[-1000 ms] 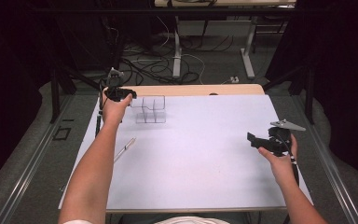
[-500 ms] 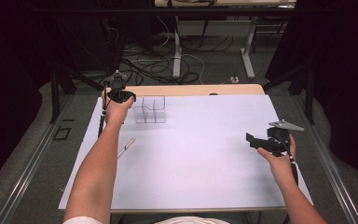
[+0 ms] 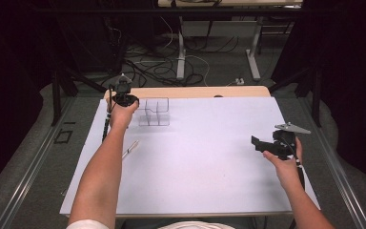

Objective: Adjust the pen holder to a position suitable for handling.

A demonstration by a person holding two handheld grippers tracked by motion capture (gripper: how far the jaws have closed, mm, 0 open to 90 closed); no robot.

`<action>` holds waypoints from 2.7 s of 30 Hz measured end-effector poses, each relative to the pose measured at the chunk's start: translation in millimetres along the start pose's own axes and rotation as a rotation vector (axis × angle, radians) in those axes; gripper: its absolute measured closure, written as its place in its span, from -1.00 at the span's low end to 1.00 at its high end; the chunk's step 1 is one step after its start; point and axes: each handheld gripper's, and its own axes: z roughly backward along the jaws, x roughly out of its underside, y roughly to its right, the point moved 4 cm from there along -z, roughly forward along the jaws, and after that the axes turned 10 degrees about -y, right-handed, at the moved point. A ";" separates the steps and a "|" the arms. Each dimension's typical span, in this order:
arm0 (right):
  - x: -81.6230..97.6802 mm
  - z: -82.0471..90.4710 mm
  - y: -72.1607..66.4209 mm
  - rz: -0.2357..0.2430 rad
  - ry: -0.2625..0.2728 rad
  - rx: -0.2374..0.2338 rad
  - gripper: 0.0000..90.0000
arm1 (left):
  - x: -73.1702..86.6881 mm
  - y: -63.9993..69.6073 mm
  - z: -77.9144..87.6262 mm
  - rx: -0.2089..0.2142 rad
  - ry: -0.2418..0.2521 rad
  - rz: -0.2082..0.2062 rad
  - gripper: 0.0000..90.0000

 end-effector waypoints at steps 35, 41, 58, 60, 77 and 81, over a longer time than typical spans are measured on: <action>0.7 -0.9 0.9 0.000 -0.008 -0.006 -0.80 | 5.2 2.6 -7.4 -0.050 -0.020 0.041 0.94; 0.6 -0.9 -0.1 0.001 -0.007 -0.005 -0.81 | 6.8 4.9 -5.4 -0.041 -0.028 0.058 0.94; -0.4 0.0 0.0 0.008 -0.003 -0.001 -0.80 | 18.3 24.5 7.3 0.020 -0.009 0.106 0.95; -0.5 0.4 -1.5 -0.003 -0.003 -0.005 -0.80 | 19.6 28.0 7.6 0.026 -0.008 0.107 0.95; -0.4 -0.6 -1.1 0.017 -0.002 -0.008 -0.80 | 25.9 62.9 1.1 0.056 -0.002 0.115 0.94; -0.4 -0.4 -2.5 0.010 -0.003 -0.009 -0.80 | 28.5 69.5 -1.3 0.062 -0.002 0.116 0.94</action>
